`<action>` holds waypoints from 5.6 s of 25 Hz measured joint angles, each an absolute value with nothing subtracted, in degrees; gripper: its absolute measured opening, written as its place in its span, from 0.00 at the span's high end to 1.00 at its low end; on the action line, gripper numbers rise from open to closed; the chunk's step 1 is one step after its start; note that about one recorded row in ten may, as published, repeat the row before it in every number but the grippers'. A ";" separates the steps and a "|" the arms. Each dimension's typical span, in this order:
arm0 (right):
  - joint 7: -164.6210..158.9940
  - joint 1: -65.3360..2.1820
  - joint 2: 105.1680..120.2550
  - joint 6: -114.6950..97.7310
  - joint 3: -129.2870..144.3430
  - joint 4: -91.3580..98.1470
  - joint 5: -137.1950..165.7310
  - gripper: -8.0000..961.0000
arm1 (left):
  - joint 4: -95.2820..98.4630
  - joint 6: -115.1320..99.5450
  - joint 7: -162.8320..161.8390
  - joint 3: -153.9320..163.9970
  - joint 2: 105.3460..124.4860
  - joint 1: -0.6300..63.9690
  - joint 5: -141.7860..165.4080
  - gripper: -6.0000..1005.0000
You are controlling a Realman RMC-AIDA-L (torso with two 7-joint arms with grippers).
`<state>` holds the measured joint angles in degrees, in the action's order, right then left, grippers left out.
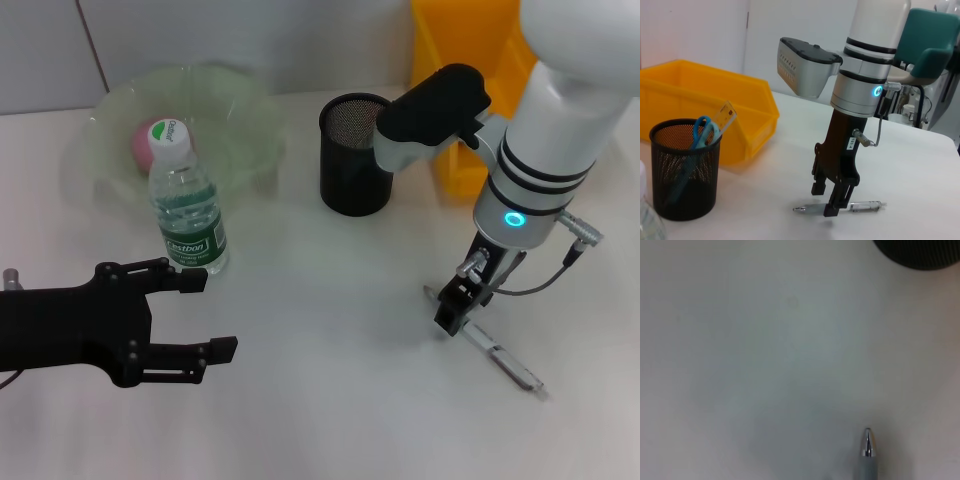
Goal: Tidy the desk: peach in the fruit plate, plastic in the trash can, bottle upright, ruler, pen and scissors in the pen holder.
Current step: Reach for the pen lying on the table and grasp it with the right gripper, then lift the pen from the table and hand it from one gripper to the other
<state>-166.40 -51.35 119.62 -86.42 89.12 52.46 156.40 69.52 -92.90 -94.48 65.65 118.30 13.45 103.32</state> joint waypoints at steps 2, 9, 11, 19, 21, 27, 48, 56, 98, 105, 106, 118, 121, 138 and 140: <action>-166.40 -51.30 119.66 -86.36 89.41 52.46 156.37 0.37 | 69.52 -92.90 -94.48 65.65 118.30 13.43 103.29 0.21; -166.57 -51.26 119.70 -86.33 89.82 52.47 156.22 0.49 | 69.52 -92.90 -94.48 65.66 118.23 13.29 103.11 0.22; -166.58 -51.24 119.70 -86.33 89.87 52.47 155.99 0.54 | 69.52 -92.93 -94.48 65.66 118.22 13.28 103.10 0.22; -166.58 -51.24 119.71 -86.23 89.92 52.29 155.64 0.70 | 69.52 -92.99 -94.48 65.65 118.21 13.42 103.09 0.22; -166.58 -51.23 119.71 -86.11 89.91 52.16 155.64 0.70 | 69.52 -92.99 -94.48 65.66 118.21 13.46 103.09 0.22; -166.69 -51.24 119.71 -85.80 89.91 51.73 155.39 0.72 | 69.52 -92.99 -94.48 65.65 118.21 13.52 103.09 0.22; -166.81 -51.42 119.71 -85.75 89.91 51.02 154.77 0.78 | 69.52 -92.98 -94.32 65.56 118.12 13.54 103.22 0.22; -166.81 -51.42 119.71 -85.79 89.91 50.97 154.79 0.82 | 69.52 -93.00 -94.22 65.56 118.12 13.54 103.16 0.22; -138.04 -39.24 116.41 -97.62 48.64 50.24 125.86 0.85 | 70.70 -100.75 -94.13 61.83 118.22 14.49 99.24 0.23; -124.48 -36.50 115.17 -97.38 46.31 42.37 115.80 0.85 | 70.86 -102.78 -94.82 61.78 118.24 15.13 97.30 0.23; -123.01 -36.42 115.17 -97.37 45.73 41.53 115.29 0.85 | 70.86 -103.05 -94.93 61.78 118.25 15.26 96.91 0.23; -112.57 -36.28 115.65 -98.21 38.44 37.21 111.92 0.85 | 70.23 -103.23 -95.00 61.90 118.48 17.15 96.08 0.23; -106.32 -35.52 115.98 -98.09 38.22 37.56 109.62 0.85 | 70.22 -103.07 -95.09 61.80 118.47 17.40 95.99 0.23; -51.56 -34.87 118.94 -92.66 36.05 38.14 97.16 0.85 | 70.23 -102.78 -101.49 59.85 118.42 19.28 92.75 0.23; -43.60 -34.83 119.21 -91.37 36.41 37.38 94.50 0.85 | 70.25 -102.78 -102.23 59.76 118.41 19.35 92.27 0.23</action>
<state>-43.60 -34.83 119.21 -91.37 36.41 37.38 94.50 70.25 -102.78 -102.23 59.76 118.41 19.35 92.27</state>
